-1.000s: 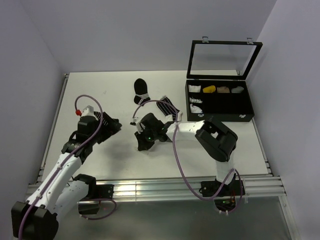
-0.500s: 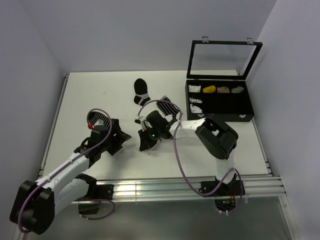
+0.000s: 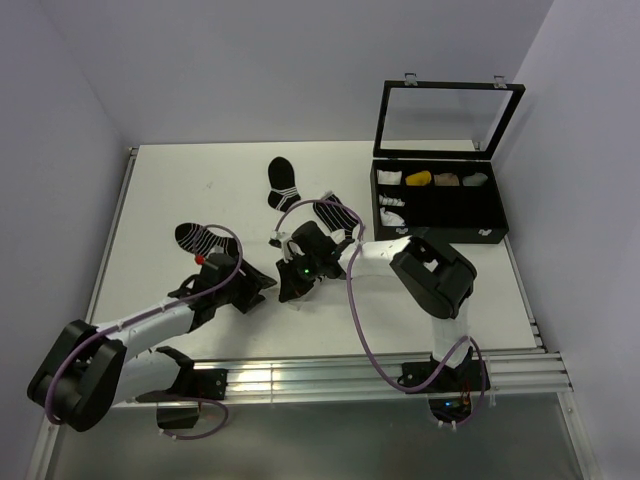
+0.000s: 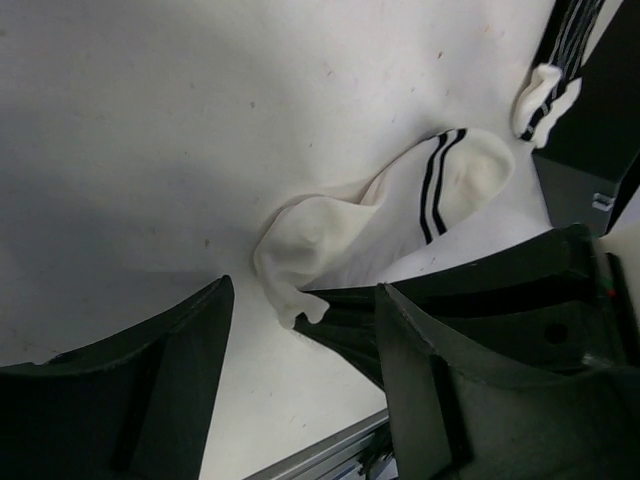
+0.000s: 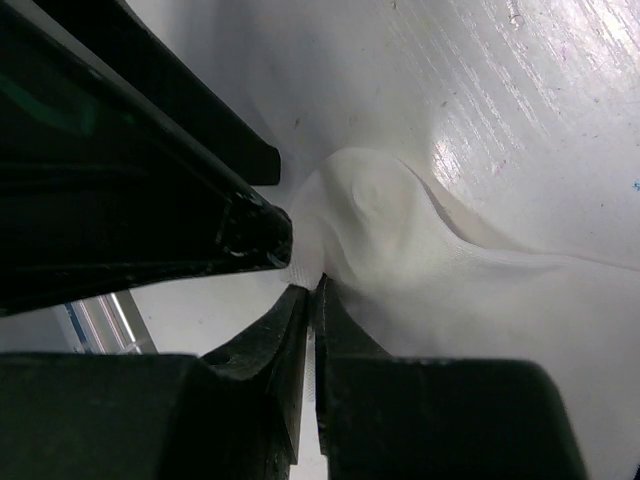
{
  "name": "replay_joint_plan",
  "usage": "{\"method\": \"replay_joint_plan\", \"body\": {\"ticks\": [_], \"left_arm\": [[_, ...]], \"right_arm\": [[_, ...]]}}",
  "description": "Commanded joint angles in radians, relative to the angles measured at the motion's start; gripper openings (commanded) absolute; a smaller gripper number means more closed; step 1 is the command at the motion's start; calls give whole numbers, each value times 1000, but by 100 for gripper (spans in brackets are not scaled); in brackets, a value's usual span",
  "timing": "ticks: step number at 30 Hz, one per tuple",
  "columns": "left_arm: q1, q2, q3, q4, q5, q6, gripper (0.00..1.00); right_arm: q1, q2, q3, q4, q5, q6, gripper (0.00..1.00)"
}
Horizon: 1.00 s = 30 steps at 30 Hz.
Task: Roll the socks
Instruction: Roll the sock at the center of the board.
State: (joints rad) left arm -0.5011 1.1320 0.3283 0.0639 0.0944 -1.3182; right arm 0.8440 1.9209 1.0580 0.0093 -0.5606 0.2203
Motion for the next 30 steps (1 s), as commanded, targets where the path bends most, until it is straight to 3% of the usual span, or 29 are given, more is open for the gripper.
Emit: {"method": "replay_joint_plan", "body": {"ticks": [1,17,23,30], "left_arm": [[-31,34,23,47,8,-42,63],[-79,100,28,88,-4,-95,48],[-83,124,25,109,-10,-121,39],[-85,101,28,90,-33,-133,24]], "right_arm": [[-3,20,0,24,45,-2,8],[-3,13,-19,52,59,-1,10],[-2,-13,-45,76,62,-10,16],[3,-91,-111,150,85,-12,31]]}}
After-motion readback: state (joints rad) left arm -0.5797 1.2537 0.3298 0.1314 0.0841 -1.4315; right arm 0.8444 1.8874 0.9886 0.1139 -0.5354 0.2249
